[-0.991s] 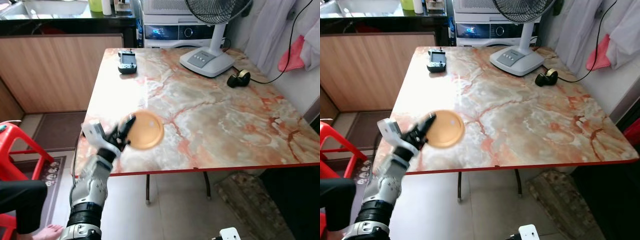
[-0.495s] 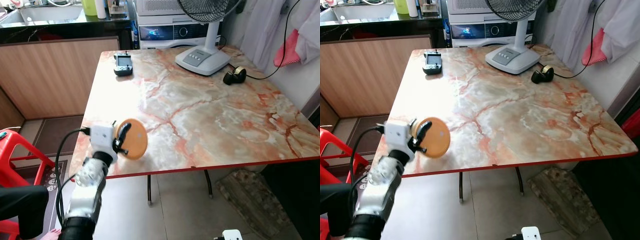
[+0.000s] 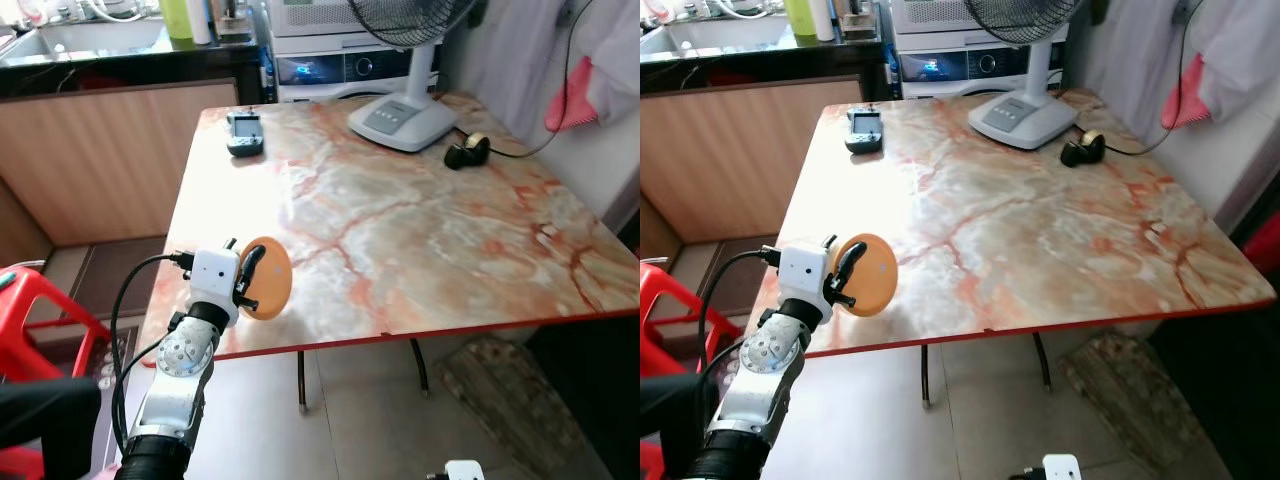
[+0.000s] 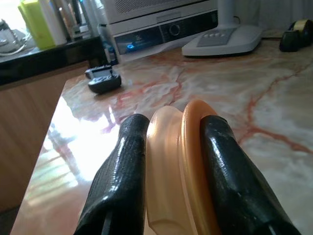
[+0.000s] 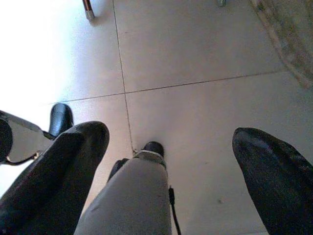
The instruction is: Restocking fridge
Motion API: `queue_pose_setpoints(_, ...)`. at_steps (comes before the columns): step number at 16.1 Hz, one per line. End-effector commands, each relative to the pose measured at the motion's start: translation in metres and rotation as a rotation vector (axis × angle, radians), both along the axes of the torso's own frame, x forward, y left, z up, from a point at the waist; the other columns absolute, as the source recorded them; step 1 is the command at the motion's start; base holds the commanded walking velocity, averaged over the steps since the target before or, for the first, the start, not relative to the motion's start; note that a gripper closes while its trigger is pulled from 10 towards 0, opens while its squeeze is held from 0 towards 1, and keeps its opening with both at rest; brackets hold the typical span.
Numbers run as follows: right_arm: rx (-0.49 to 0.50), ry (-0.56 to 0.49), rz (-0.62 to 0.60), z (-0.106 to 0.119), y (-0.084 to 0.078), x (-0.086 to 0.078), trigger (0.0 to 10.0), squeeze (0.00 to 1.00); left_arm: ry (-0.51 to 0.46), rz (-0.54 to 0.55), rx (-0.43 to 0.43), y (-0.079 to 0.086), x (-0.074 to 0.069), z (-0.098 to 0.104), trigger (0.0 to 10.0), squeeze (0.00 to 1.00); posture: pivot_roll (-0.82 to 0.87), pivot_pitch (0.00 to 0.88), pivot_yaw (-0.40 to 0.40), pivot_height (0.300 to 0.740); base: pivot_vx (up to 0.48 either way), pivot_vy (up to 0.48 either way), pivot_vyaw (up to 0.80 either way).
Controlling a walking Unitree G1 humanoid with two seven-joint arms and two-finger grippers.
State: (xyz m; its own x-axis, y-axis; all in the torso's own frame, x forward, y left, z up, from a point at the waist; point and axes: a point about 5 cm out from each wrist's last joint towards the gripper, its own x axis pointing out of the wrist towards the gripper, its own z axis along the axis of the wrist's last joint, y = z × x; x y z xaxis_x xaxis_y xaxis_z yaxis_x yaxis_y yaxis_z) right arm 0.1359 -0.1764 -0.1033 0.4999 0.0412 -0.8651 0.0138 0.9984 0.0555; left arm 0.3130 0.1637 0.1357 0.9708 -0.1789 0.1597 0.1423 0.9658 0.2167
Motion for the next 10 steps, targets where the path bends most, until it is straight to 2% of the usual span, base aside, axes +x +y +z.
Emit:
queue_pose_setpoints(1, 0.008, 0.016, -0.03, -0.0016, 0.0003, -0.0041, 10.0, 0.0, -0.054, -0.001, 0.008, -0.0034, 0.0007, 0.0112, 10.0, 0.0, 0.06, 0.0, 0.028, 0.74, 0.0, 0.0, -0.79)
queue_pose_setpoints(4, 0.008, 0.018, -0.035, -0.0013, 0.0005, -0.0028, 10.0, 0.0, -0.062, 0.002, 0.009, -0.0063, 0.0013, 0.0136, 10.0, 0.0, 0.06, 0.0, 0.025, 0.74, 0.0, 0.0, -0.79)
queue_pose_setpoints(6, 0.01, 0.018, -0.036, -0.0012, 0.0004, -0.0021, 10.0, 0.0, -0.068, 0.011, 0.003, -0.0063, 0.0015, 0.015, 10.0, 0.0, 0.07, 0.0, 0.021, 0.74, 0.0, 0.386, -0.79)
queue_pose_setpoints(10, 0.011, 0.019, -0.032, -0.001, 0.0002, -0.0016, 10.0, 0.0, -0.077, 0.011, 0.005, -0.0068, 0.0009, 0.0159, 10.0, 0.0, 0.07, 0.0, 0.017, 0.74, 0.0, 0.0, -0.79)
